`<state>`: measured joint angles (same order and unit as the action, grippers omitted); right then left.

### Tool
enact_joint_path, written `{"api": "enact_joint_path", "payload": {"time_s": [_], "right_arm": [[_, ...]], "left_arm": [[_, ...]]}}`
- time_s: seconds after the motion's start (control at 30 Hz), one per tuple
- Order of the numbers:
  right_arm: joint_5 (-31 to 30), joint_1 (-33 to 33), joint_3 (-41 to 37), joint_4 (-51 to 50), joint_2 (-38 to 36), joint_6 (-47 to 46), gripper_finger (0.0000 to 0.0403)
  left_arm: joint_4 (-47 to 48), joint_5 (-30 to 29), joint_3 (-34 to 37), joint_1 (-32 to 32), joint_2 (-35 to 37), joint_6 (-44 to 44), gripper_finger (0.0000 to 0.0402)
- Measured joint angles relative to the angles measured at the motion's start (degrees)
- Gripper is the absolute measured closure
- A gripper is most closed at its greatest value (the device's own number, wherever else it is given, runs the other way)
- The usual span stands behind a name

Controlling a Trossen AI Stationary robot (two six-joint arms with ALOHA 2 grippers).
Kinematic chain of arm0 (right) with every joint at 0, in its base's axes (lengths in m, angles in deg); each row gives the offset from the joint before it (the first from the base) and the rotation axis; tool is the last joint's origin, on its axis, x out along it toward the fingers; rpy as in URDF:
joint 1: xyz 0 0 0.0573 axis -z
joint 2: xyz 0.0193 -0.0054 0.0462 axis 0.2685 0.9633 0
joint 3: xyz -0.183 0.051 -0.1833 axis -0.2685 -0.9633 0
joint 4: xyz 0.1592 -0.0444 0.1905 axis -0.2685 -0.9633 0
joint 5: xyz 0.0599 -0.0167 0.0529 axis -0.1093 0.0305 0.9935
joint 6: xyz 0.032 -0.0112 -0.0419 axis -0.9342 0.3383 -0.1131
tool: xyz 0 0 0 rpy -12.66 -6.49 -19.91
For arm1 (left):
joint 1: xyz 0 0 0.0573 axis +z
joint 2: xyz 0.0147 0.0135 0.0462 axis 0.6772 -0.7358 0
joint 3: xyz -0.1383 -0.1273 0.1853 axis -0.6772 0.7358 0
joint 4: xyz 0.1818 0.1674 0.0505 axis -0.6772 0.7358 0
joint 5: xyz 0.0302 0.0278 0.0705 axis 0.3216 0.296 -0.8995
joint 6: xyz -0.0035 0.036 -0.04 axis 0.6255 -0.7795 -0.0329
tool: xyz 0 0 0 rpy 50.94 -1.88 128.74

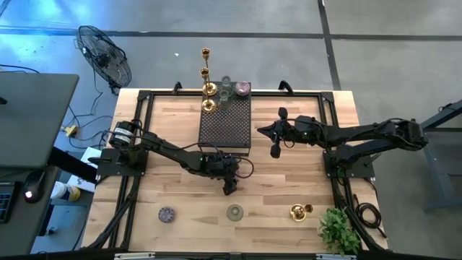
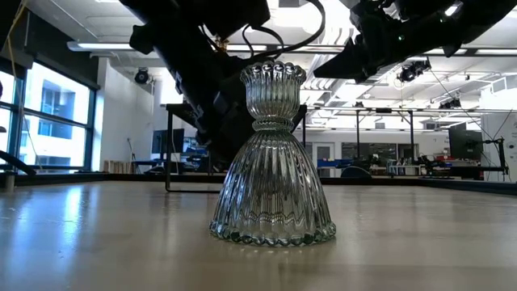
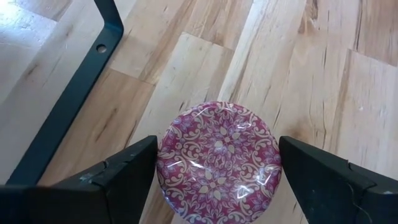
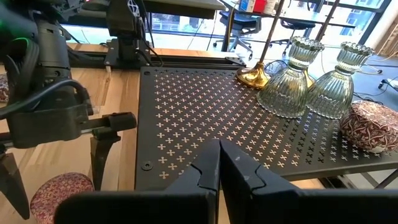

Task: Pick & Place candle stick holders
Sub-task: Put the pink patterned scented candle on the shelf

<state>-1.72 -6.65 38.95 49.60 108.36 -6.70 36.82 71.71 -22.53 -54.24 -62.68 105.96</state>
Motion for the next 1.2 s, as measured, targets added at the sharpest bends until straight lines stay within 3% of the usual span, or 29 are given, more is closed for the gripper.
{"api": "enact_joint_path", "payload": {"time_s": [0.17, 0.47, 0.57, 0.7, 0.83, 1.0, 1.2], "right_arm": [[0.0, 0.0, 0.0, 0.0, 0.0, 0.0, 0.0403], [0.0, 0.0, 0.0, -0.1, 0.0, 0.0, 0.0403], [0.0, 0.0, 0.0, -0.4, 0.0, -0.1, 0.0403], [0.1, -0.2, 0.0, -0.5, 0.0, -1.0, 0.0403], [-0.6, -2.6, 0.0, -0.4, 0.0, -1.1, 0.0403], [-6.7, -8.1, 2.0, -3.7, 0.0, -1.5, 0.0403], [-14.6, -16.1, 6.9, -14.7, 0.0, -7.2, 0.0403]], "left_arm": [[0.6, 0.1, 0.0, 0.0, 0.5, -1.8, 0.0073], [6.6, -1.7, 0.0, -0.7, 8.3, -9.6, 0.0081], [9.7, -5.3, 0.2, -2.9, 10.8, -12.6, 0.011], [9.1, -7.5, 3.3, -6.7, 13.7, -14.1, 0.018], [1.0, -7.5, 11.3, -8.8, 16.7, -13.5, 0.0255], [-17.9, -6.1, 24.8, -9.1, 23.2, -12.4, 0.0329], [-38.0, -6.5, 41.1, -11.6, 36.8, -16.8, 0.0391]]}}
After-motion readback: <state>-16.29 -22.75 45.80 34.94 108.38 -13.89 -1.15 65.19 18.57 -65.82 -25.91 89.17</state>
